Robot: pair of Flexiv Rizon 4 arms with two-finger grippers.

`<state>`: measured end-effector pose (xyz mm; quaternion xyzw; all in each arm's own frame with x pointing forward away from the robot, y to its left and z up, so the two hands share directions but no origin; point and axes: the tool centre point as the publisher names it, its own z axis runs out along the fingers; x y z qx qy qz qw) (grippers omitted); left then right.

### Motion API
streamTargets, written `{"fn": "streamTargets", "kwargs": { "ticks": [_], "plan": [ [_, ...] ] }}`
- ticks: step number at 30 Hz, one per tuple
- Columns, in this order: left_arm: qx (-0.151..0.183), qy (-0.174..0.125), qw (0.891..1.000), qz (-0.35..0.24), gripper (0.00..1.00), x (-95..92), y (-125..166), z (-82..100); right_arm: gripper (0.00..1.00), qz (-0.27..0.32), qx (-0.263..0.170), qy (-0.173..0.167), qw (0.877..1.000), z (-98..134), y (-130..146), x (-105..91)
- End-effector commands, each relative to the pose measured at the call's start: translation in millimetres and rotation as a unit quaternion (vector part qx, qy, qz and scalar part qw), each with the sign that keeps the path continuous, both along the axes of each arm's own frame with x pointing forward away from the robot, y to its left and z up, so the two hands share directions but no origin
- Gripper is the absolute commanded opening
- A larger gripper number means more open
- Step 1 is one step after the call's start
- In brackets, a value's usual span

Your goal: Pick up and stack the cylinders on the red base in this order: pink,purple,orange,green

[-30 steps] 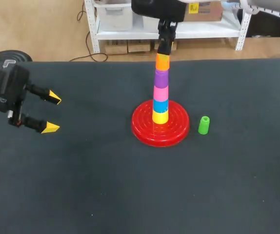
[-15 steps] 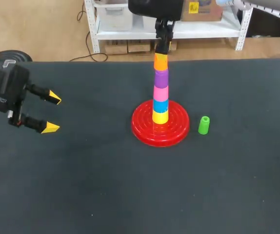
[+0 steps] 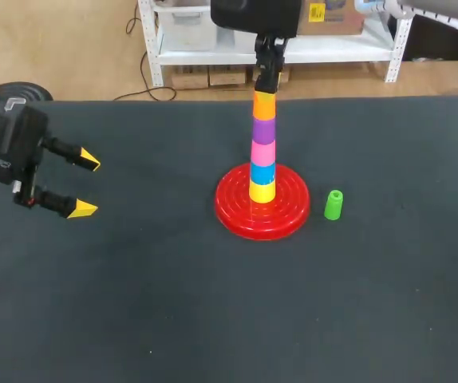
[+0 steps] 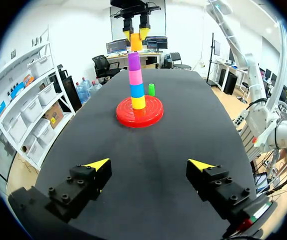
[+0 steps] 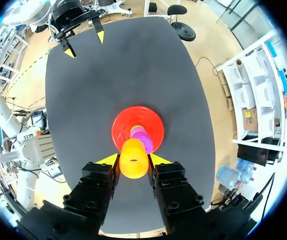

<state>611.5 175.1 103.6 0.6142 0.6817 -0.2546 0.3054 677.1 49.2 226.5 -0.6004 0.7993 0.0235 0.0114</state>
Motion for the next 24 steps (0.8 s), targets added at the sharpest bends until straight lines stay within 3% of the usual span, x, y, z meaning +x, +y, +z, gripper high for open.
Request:
{"fn": "streamTargets", "kwargs": {
  "ticks": [1,24],
  "plan": [
    [-0.002,-0.002,1.0,0.0,1.0,-0.2,0.6,-1.3,0.0,0.0,0.0,-0.002,1.0,-2.6,-0.9,-1.2],
    [-0.002,-0.002,1.0,0.0,1.0,-0.2,0.6,-1.3,0.0,0.001,-0.002,-0.006,1.0,-11.7,0.5,7.3]
  ]
}}
